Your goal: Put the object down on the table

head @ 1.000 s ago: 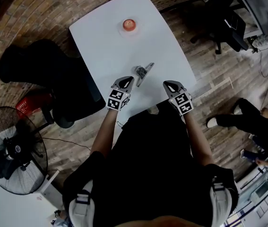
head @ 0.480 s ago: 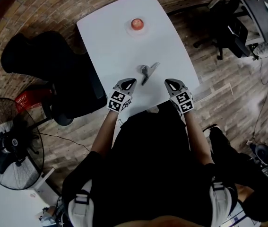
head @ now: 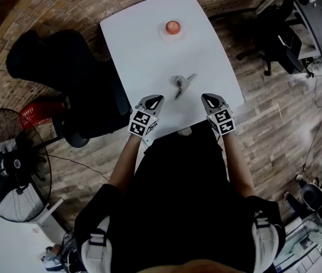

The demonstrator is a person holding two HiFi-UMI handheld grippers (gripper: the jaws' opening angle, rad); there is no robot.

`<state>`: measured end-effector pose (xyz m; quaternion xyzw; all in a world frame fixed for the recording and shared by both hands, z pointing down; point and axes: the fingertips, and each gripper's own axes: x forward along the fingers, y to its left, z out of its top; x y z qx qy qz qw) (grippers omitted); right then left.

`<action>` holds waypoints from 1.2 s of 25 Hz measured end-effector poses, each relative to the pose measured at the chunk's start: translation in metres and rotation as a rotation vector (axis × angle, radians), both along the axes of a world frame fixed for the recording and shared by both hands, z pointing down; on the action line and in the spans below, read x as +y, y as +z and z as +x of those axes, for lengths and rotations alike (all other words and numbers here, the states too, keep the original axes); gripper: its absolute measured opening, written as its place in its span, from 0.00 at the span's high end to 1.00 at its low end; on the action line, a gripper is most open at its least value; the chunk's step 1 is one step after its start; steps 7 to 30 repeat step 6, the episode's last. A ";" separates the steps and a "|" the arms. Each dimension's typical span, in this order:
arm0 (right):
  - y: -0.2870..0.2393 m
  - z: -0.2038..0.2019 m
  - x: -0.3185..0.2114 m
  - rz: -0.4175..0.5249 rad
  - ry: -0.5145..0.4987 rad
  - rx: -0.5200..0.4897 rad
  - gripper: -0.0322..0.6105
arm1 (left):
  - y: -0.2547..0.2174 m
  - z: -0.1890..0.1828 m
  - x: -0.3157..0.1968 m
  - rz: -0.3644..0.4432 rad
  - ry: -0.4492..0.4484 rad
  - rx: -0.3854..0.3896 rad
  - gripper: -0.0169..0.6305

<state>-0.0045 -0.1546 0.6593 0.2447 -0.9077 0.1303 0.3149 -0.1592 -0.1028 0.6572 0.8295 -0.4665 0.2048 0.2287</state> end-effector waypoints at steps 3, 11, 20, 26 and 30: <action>0.000 -0.002 0.002 0.004 -0.001 0.003 0.95 | 0.000 -0.006 0.006 -0.005 -0.012 0.001 0.94; 0.000 -0.003 0.002 0.013 -0.004 0.008 0.95 | -0.001 -0.010 0.010 -0.007 -0.014 -0.003 0.94; 0.000 -0.003 0.002 0.013 -0.004 0.008 0.95 | -0.001 -0.010 0.010 -0.007 -0.014 -0.003 0.94; 0.000 -0.003 0.002 0.013 -0.004 0.008 0.95 | -0.001 -0.010 0.010 -0.007 -0.014 -0.003 0.94; 0.000 -0.003 0.002 0.013 -0.004 0.008 0.95 | -0.001 -0.010 0.010 -0.007 -0.014 -0.003 0.94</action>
